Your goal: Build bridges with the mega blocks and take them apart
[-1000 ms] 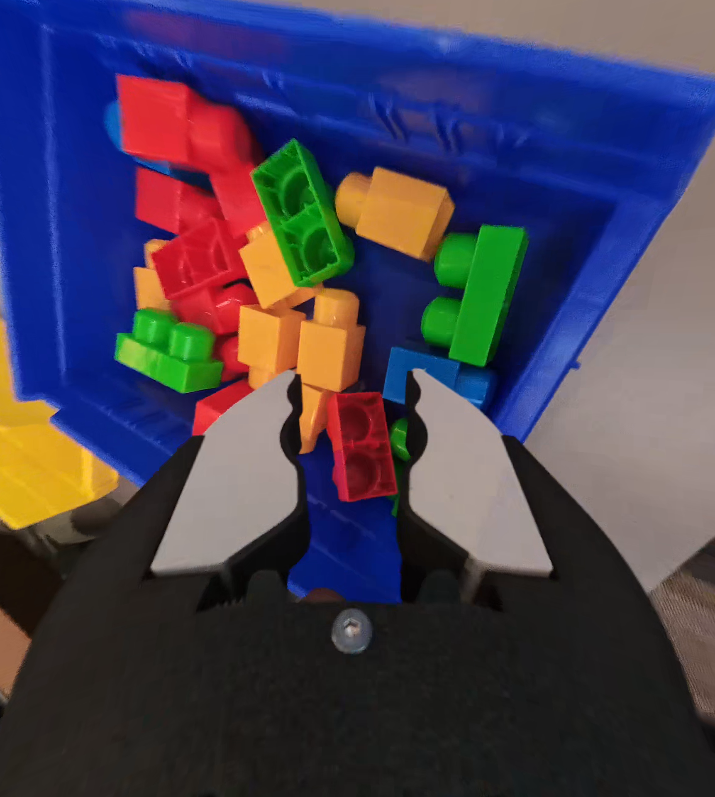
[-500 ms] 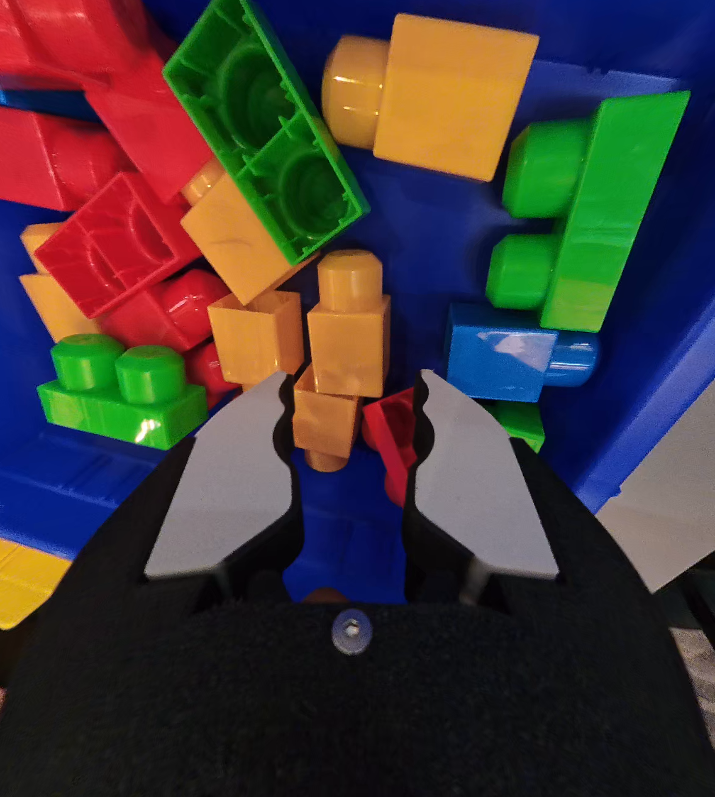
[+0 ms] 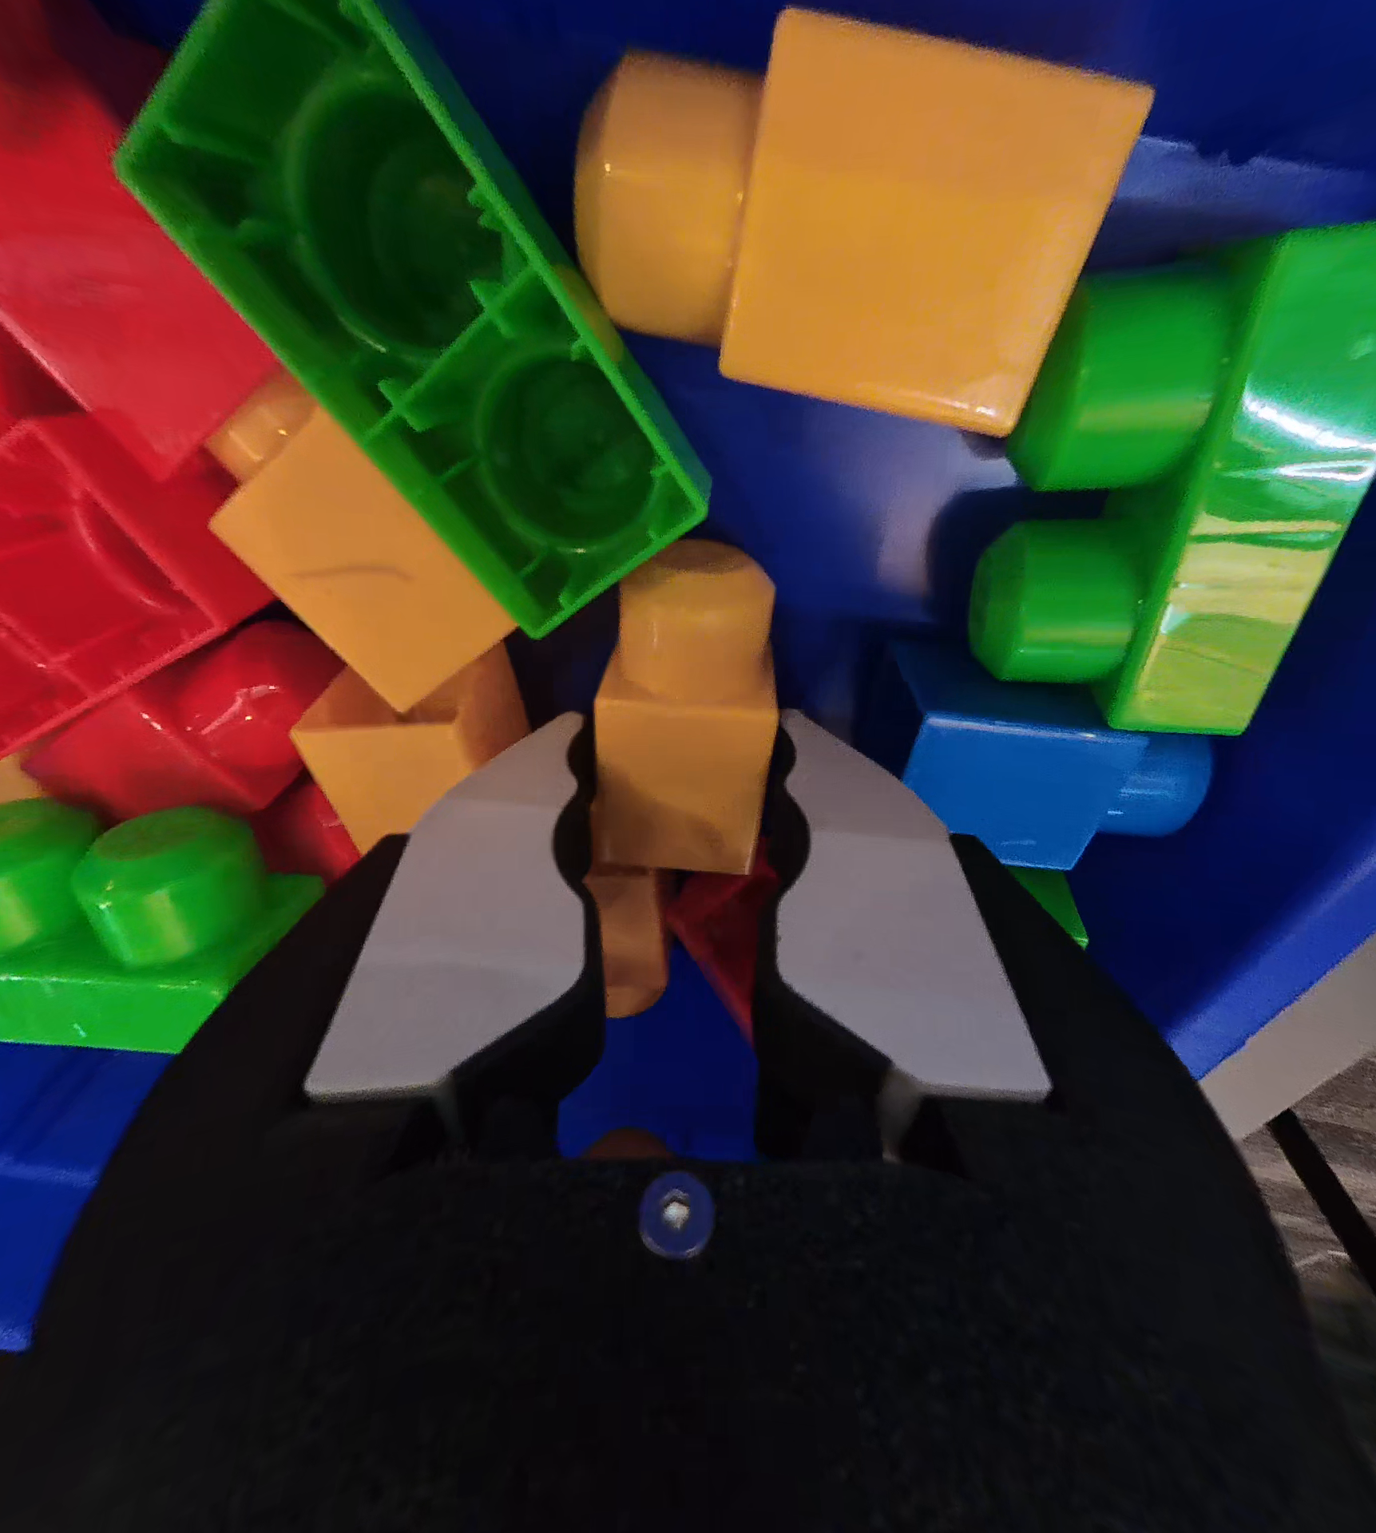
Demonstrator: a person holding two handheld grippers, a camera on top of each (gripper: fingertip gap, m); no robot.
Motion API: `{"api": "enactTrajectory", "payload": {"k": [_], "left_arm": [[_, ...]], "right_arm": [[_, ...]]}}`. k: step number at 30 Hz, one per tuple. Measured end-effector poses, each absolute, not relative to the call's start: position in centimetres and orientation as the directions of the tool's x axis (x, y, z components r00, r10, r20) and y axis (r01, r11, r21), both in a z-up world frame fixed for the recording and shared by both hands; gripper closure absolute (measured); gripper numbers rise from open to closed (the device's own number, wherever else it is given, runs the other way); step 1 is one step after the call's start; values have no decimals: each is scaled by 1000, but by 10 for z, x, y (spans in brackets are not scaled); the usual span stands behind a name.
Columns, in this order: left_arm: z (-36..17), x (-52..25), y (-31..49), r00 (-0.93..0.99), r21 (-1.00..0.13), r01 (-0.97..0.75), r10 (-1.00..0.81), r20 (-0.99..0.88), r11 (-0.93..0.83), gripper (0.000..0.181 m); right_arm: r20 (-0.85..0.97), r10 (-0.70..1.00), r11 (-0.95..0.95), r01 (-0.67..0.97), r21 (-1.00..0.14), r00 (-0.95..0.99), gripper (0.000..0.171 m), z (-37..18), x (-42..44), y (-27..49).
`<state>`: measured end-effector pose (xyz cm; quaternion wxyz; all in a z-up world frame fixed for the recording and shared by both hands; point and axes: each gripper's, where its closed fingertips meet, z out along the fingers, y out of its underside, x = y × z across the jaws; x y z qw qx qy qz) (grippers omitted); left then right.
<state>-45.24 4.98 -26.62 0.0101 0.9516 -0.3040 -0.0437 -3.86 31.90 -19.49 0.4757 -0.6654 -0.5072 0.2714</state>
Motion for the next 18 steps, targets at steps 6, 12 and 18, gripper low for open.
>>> {"api": "enactTrajectory", "payload": {"k": [6, 12, 18], "left_arm": [[-266, -452, 49, 803, 43, -587, -588, -91, -808, 145], [-253, -453, 53, 804, 8, -584, -579, -135, -812, 145], [-183, -448, 76, 840, -210, -517, -446, -308, -830, 145]], "right_arm": [[117, 934, -35, 413, -910, 338, 115, -194, -37, 321], [122, 933, -29, 407, -913, 339, 116, -189, -35, 322], [127, 935, -14, 391, -920, 332, 116, -178, -34, 318]]}}
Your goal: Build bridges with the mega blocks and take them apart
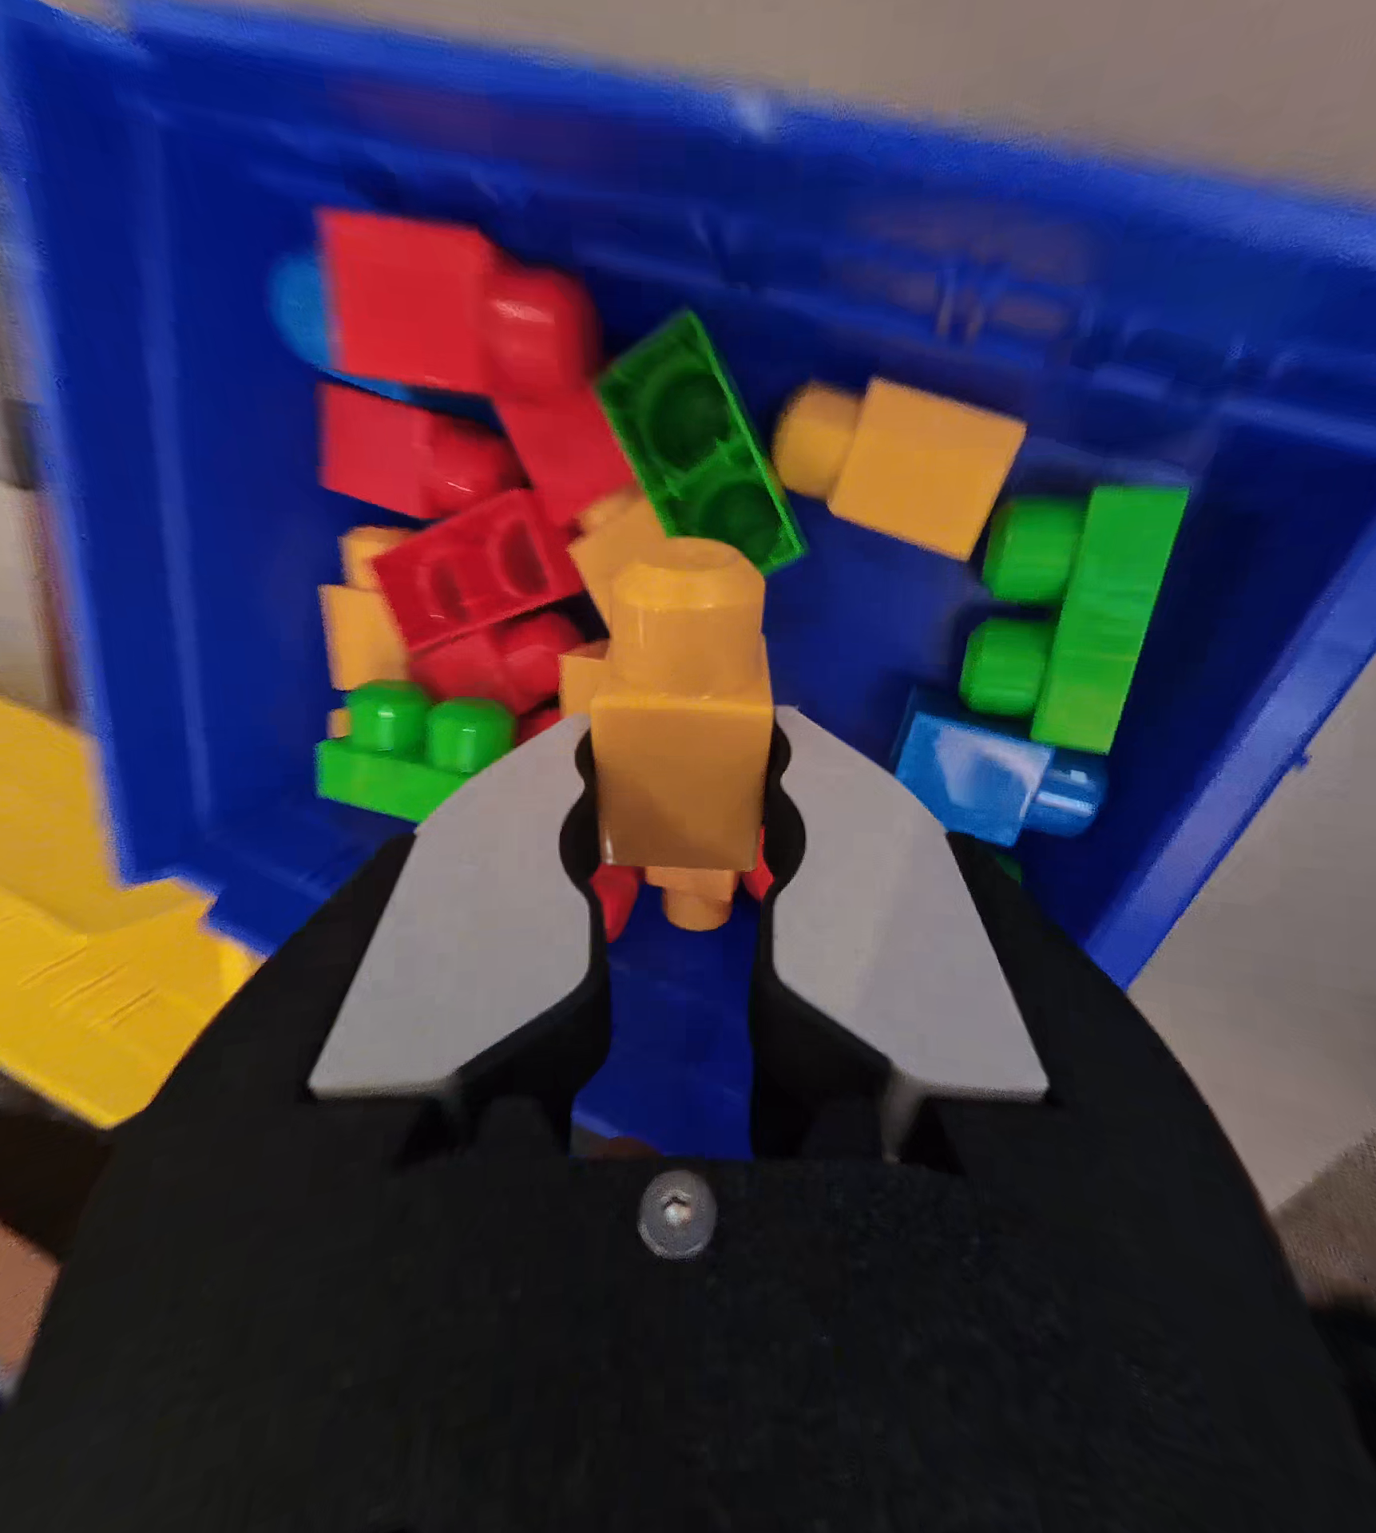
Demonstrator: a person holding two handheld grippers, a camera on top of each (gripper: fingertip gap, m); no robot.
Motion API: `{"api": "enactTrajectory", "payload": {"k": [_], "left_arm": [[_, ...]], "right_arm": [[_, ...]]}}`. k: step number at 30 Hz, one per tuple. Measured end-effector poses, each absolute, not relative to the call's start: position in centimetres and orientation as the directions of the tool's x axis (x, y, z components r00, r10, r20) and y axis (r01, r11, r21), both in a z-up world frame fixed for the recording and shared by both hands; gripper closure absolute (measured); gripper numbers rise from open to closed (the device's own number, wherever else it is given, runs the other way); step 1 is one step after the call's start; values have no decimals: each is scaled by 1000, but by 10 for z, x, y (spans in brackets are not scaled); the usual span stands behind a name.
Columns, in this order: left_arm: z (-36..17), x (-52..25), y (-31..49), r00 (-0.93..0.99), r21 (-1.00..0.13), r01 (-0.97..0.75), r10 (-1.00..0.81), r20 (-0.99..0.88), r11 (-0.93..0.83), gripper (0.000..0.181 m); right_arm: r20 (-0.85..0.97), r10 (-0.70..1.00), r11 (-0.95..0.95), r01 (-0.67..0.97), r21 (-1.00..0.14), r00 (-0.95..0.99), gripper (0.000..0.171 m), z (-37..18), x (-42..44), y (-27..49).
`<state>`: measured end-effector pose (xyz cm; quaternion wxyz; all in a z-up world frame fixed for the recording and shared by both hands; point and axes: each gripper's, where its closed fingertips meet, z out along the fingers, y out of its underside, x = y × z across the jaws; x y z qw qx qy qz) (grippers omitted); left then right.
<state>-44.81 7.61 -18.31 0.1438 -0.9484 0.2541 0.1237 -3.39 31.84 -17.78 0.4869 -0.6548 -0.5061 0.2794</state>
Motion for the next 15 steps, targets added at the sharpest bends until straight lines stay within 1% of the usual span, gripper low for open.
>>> {"api": "enactTrajectory", "payload": {"k": [1, 4, 6, 7, 9, 10, 12, 13, 15], "left_arm": [[-167, -446, 82, 846, -278, -499, -392, -360, -821, 145], [-127, -420, 92, 880, -488, -417, -206, -427, -767, 145], [-107, -381, 98, 917, -649, -360, -126, -378, -670, 145], [-99, -366, 100, 933, -716, -311, -57, -356, -625, 145], [-90, -334, 104, 957, -816, -217, 46, -285, -535, 145], [-89, -317, 107, 972, -862, -150, 88, -218, -484, 145], [-94, -289, 115, 981, -913, -27, 167, -103, -406, 145], [-97, -279, 120, 975, -928, 30, 215, -55, -372, 145], [-107, -264, 134, 959, -943, 90, 282, -4, -320, 145]], "right_arm": [[130, 936, -9, 390, -921, 328, 117, -176, -34, 317], [132, 937, -2, 385, -923, 322, 118, -173, -34, 315], [128, 940, -2, 382, -924, 315, 118, -172, -34, 313], [127, 942, -1, 382, -924, 311, 118, -171, -35, 311], [131, 943, 6, 378, -926, 306, 118, -168, -35, 309], [131, 944, 8, 376, -927, 303, 118, -167, -35, 307], [130, 946, 12, 369, -929, 297, 118, -164, -35, 304], [130, 947, 13, 368, -930, 294, 118, -163, -35, 303], [131, 948, 18, 363, -932, 290, 118, -162, -36, 301]]}}
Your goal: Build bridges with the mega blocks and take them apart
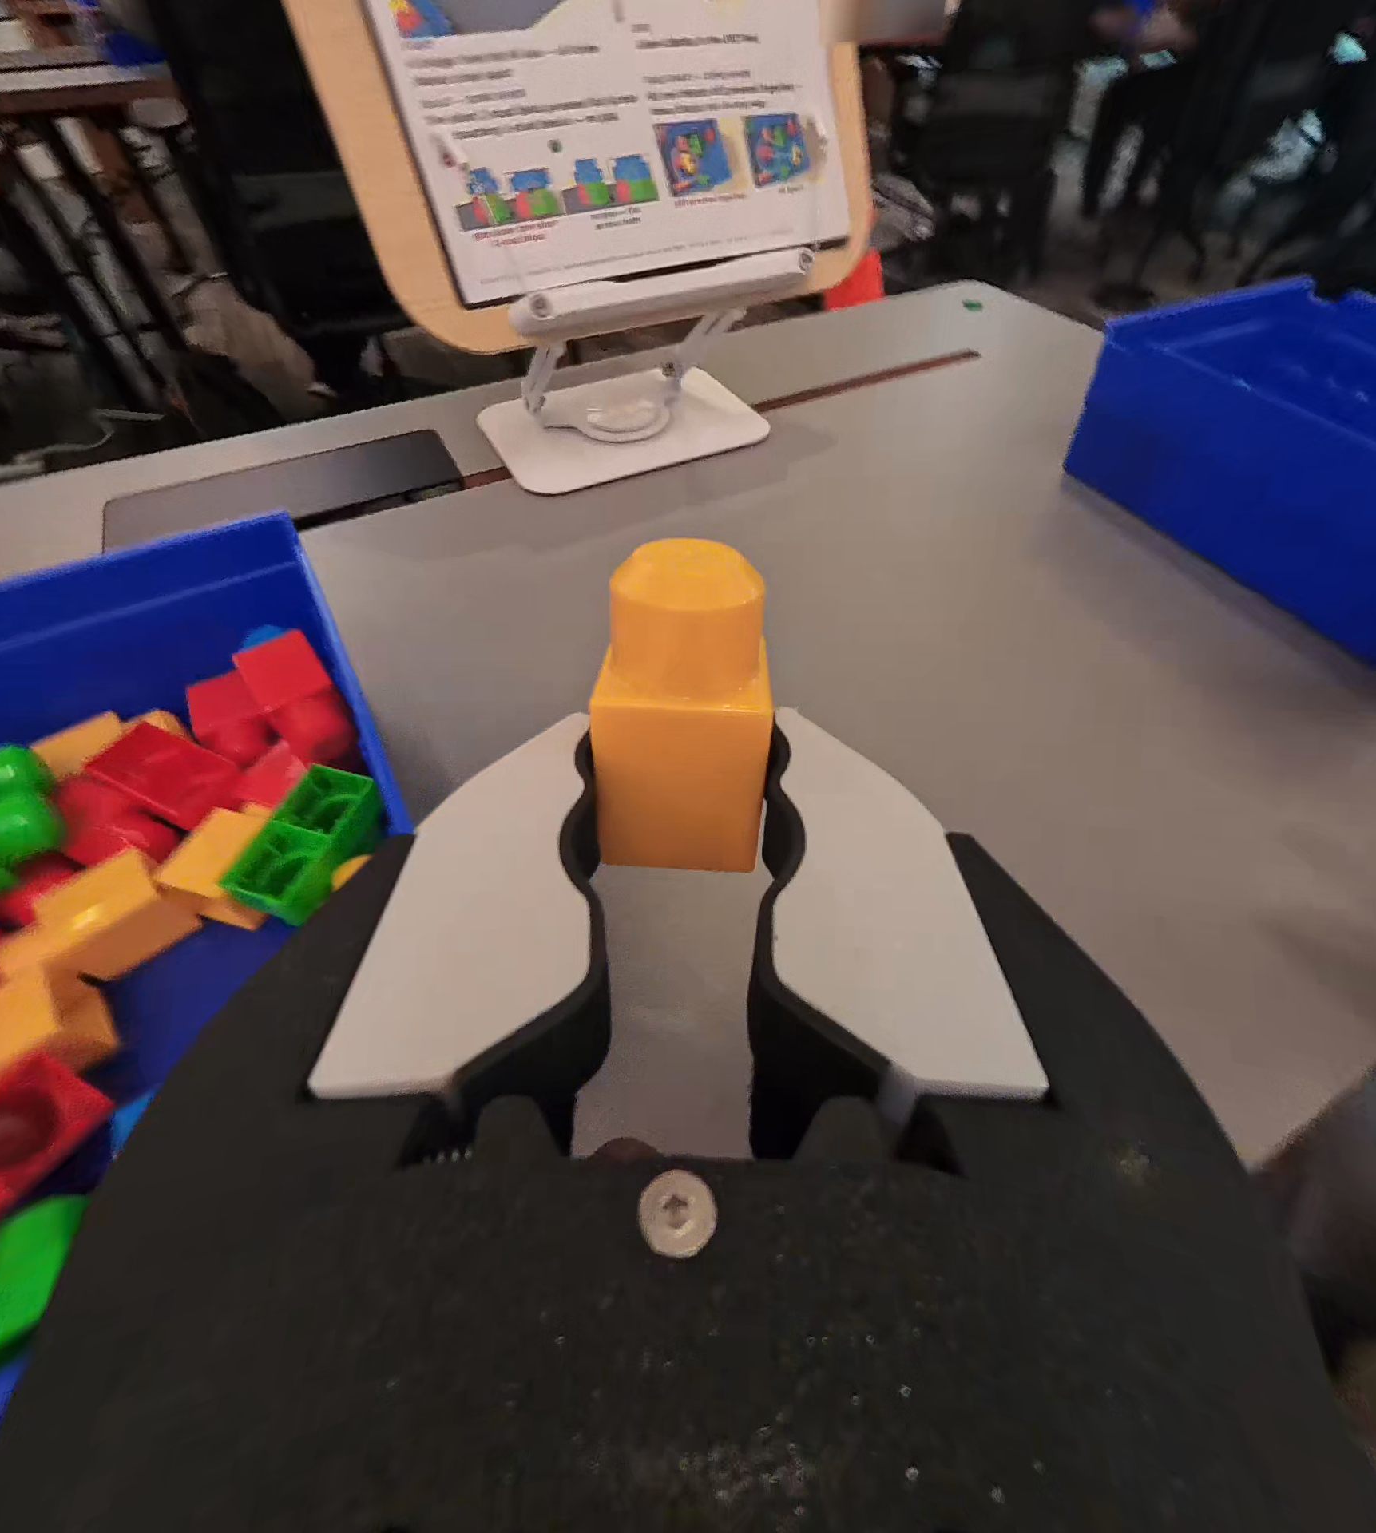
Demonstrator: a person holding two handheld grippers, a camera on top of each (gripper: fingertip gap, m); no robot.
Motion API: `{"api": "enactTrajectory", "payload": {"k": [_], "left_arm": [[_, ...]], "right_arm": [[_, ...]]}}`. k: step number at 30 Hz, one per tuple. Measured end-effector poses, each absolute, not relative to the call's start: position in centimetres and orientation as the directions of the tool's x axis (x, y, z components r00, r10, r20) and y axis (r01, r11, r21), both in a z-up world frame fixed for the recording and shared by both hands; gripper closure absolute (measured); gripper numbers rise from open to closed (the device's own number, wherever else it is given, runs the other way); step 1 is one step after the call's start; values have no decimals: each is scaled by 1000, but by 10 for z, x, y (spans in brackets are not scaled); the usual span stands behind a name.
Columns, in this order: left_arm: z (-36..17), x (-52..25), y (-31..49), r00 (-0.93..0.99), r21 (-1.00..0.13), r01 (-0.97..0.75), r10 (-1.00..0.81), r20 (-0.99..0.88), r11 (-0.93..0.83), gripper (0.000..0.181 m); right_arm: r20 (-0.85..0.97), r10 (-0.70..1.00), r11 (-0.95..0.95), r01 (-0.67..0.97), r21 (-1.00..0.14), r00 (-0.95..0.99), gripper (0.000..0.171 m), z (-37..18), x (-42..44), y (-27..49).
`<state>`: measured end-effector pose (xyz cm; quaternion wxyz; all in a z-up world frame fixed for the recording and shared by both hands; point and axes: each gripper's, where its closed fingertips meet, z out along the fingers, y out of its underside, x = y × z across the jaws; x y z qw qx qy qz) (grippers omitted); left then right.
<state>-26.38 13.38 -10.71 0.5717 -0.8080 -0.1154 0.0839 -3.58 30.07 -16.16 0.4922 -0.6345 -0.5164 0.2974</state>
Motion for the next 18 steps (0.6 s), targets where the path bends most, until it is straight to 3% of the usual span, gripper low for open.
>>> {"api": "enactTrajectory", "payload": {"k": [4, 9, 18], "left_arm": [[-148, -250, 176, 924, -916, 242, 364, 117, -320, 145], [-195, -264, 214, 868, -882, 320, 481, 126, -346, 145], [-240, -264, 244, 851, -801, 424, 490, 192, -423, 145]], "right_arm": [[129, 951, 20, 363, -932, 280, 118, -162, -37, 297], [128, 952, 21, 358, -933, 277, 119, -160, -37, 297], [129, 951, 22, 355, -934, 281, 119, -157, -34, 300]]}}
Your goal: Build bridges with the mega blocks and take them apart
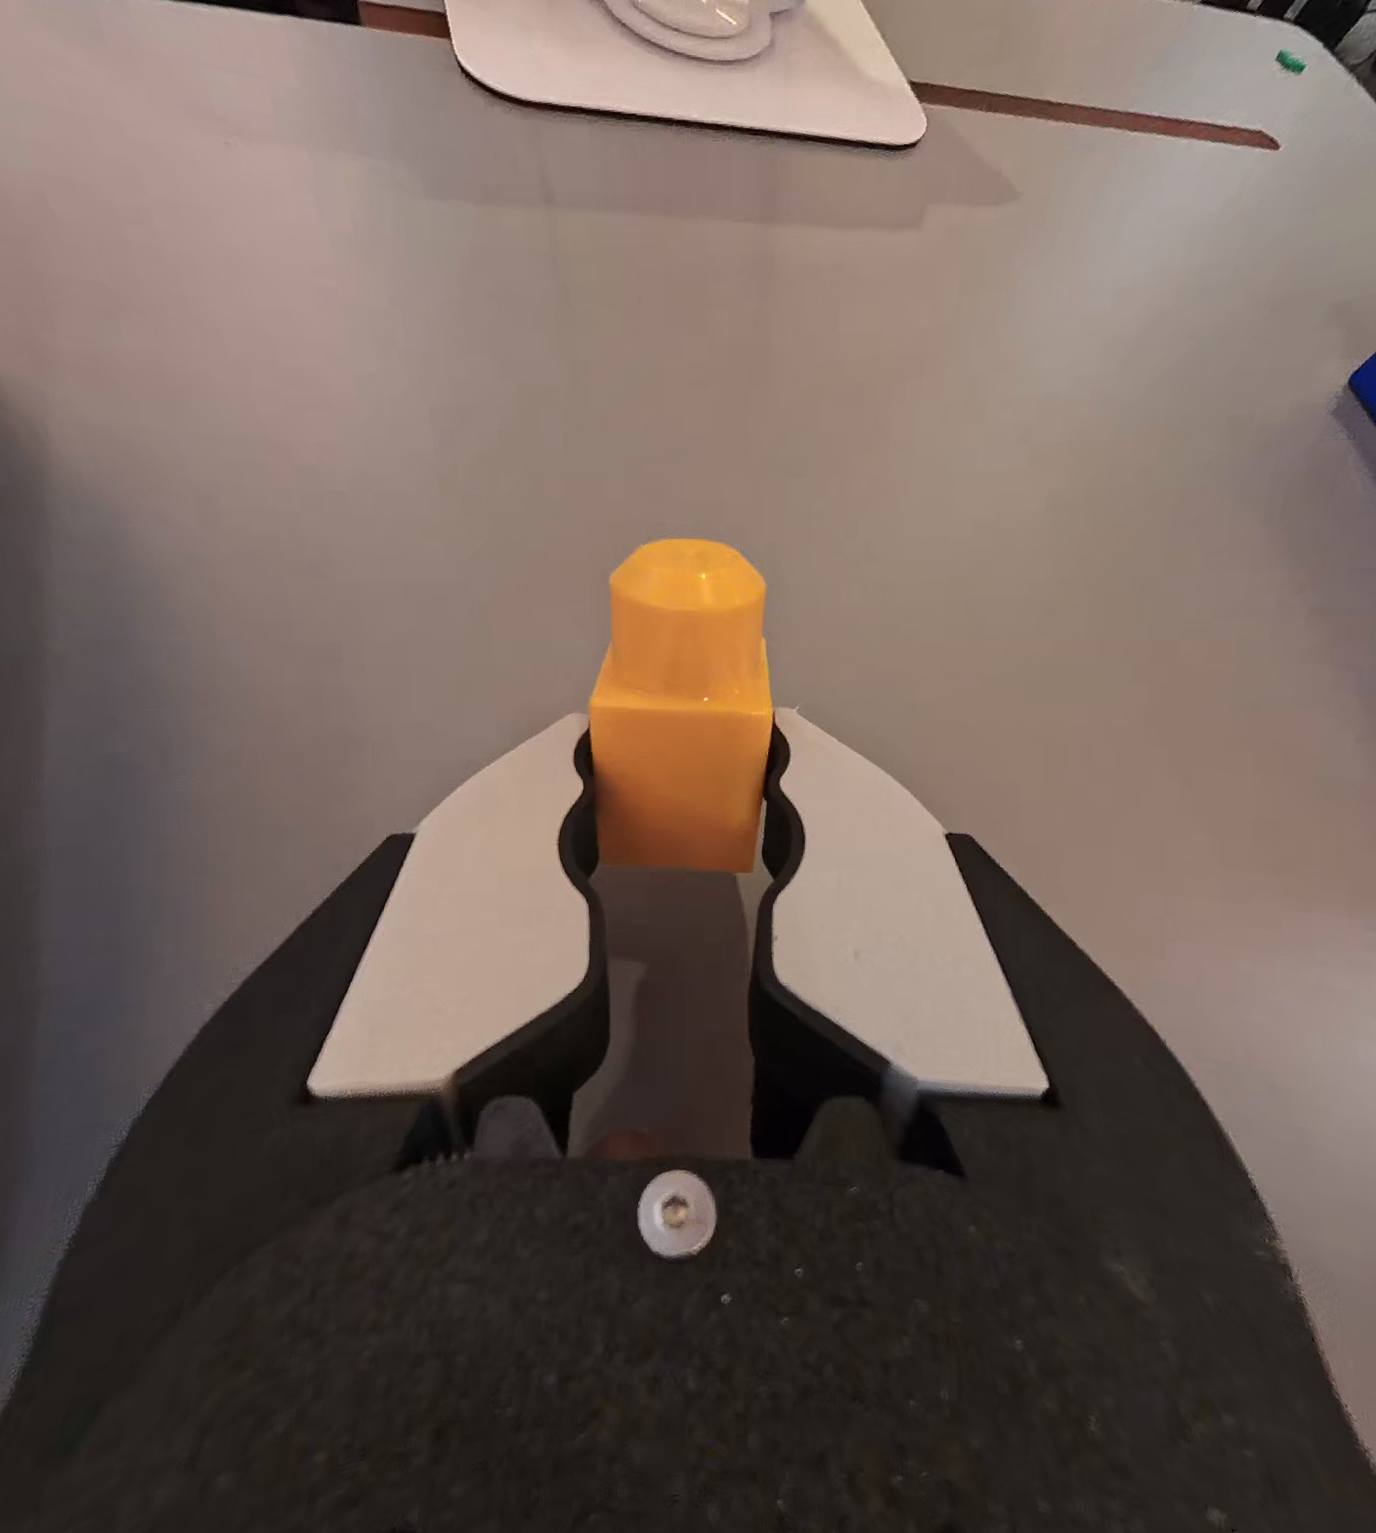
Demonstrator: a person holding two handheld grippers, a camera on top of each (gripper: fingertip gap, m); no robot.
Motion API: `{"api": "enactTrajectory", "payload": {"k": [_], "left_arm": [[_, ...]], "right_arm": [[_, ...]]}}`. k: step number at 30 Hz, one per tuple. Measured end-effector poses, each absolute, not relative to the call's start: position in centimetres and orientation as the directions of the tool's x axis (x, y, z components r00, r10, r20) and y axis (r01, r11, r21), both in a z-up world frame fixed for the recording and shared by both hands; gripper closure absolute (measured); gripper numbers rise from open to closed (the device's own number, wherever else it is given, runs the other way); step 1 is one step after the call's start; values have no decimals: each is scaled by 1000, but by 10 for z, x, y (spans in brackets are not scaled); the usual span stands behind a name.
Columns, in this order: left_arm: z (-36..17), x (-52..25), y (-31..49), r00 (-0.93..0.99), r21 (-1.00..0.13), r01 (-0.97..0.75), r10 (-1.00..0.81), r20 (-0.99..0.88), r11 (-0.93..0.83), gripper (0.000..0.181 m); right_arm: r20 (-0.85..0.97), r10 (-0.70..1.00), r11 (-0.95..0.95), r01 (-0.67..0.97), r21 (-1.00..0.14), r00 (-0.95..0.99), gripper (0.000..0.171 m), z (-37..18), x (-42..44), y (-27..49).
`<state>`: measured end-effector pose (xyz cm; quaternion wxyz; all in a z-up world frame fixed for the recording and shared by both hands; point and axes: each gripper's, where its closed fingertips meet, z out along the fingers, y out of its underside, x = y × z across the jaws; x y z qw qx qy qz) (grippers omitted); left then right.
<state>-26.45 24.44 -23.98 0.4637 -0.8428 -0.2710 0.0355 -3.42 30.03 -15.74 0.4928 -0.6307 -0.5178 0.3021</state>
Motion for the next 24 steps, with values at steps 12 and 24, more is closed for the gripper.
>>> {"api": "enactTrajectory", "payload": {"k": [12, 24], "left_arm": [[-257, -256, 255, 863, -729, 451, 459, 211, -515, 145], [-260, -251, 250, 878, -723, 414, 452, 158, -553, 123]], "right_arm": [[127, 952, 20, 359, -933, 278, 119, -159, -34, 301], [128, 954, 24, 358, -933, 271, 119, -158, -34, 299]]}}
